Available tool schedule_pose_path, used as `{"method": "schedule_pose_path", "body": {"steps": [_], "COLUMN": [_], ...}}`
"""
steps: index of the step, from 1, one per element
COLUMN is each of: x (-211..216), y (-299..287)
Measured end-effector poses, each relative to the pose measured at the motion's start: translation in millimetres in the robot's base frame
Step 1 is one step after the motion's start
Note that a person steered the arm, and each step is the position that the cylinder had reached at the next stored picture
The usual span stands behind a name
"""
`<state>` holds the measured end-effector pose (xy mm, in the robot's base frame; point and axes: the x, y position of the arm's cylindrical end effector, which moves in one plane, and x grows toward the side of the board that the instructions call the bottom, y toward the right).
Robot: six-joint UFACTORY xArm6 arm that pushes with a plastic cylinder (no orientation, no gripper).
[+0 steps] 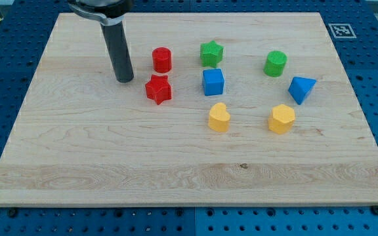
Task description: Slide the blue cube to the right
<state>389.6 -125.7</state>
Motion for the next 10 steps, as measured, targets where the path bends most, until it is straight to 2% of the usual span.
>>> {"method": "schedule_pose_path", "body": {"steps": [1, 3, 4, 6, 8, 9, 10], "x": [0.0, 0.0, 0.0, 0.0, -8.9, -33.9, -40.3], "y": [3.4, 96.0, 98.5, 184.2, 203.2, 206.7, 207.8]}}
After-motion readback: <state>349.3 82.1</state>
